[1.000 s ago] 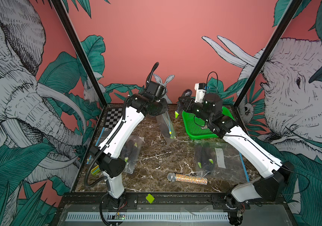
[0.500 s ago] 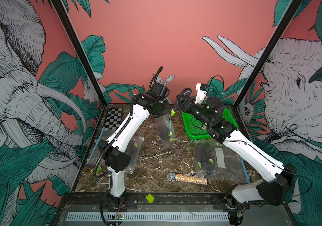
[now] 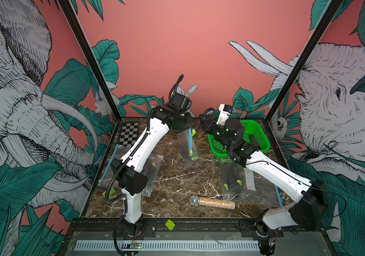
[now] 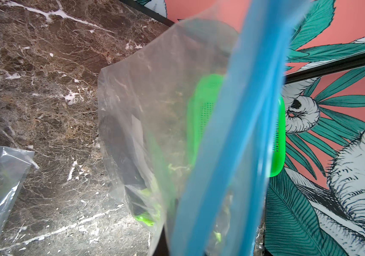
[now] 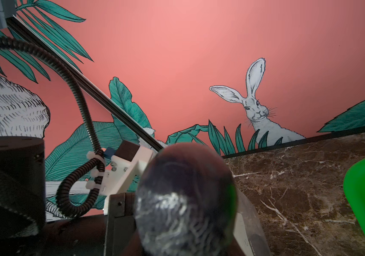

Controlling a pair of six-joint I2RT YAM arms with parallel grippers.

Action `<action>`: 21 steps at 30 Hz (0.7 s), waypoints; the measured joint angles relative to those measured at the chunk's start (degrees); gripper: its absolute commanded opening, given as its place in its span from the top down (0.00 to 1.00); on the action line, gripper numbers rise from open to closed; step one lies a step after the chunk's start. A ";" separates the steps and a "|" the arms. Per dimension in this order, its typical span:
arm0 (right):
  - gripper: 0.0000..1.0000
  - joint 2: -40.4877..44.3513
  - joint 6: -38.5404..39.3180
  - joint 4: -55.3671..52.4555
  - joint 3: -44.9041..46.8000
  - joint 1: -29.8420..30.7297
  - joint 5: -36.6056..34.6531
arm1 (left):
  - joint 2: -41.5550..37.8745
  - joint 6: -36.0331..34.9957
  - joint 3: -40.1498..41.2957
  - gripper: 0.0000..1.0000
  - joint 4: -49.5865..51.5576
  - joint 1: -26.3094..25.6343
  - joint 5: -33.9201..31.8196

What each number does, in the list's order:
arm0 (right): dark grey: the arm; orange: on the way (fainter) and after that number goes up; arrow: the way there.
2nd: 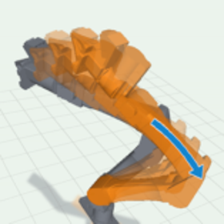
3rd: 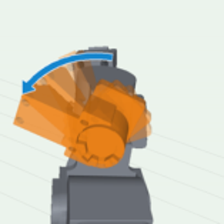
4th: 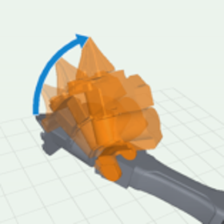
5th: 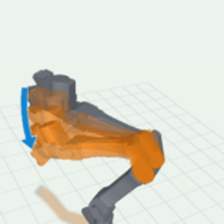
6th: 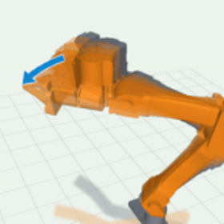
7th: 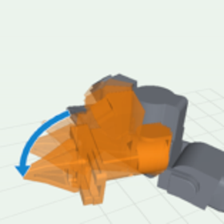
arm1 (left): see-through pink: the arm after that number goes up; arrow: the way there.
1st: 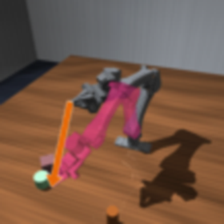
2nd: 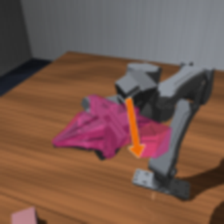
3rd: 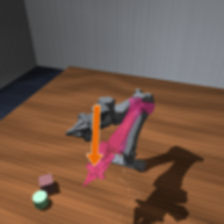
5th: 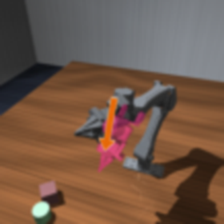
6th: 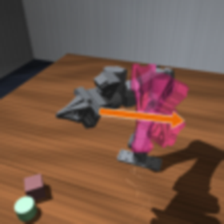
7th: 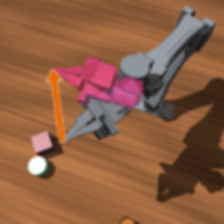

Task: Place the eggplant in a zip-top bag and seal the zipper
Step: Place the eggplant in the zipper food storage bag.

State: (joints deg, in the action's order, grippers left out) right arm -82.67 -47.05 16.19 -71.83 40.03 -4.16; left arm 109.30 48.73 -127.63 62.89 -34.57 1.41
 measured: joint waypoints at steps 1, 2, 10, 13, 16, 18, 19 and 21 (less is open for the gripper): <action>0.91 -0.02 -0.15 0.24 0.17 0.11 -0.11 | 0.00 0.11 0.00 1.00 -0.04 0.02 0.02; 0.91 -0.02 -0.24 0.66 0.42 0.22 -0.39 | 0.00 0.17 0.00 1.00 -0.11 0.04 0.02; 0.91 1.90 -0.11 1.07 1.49 0.33 -2.47 | 0.00 0.35 0.31 1.00 -0.31 0.50 0.11; 0.91 3.26 -0.15 1.22 1.49 0.33 -2.47 | 0.00 0.35 0.33 1.00 -0.46 0.59 0.24; 0.91 4.07 -0.15 1.53 1.49 0.37 -2.43 | 0.00 0.35 0.35 1.00 -0.48 0.61 0.26; 0.91 4.09 -0.24 1.79 1.49 0.46 -2.36 | -0.02 0.37 0.39 1.00 -0.48 0.63 0.26; 0.91 3.98 -0.33 1.81 1.49 0.59 -2.34 | -0.02 0.37 0.39 1.00 -0.50 0.63 0.28; 0.91 3.74 -0.46 2.12 1.49 0.94 -2.32 | -0.02 0.46 0.39 1.00 -0.57 0.63 0.39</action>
State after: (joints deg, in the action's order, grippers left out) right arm -78.94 -47.51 18.31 -70.35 40.97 -6.48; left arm 109.27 49.19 -127.24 62.33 -33.93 1.80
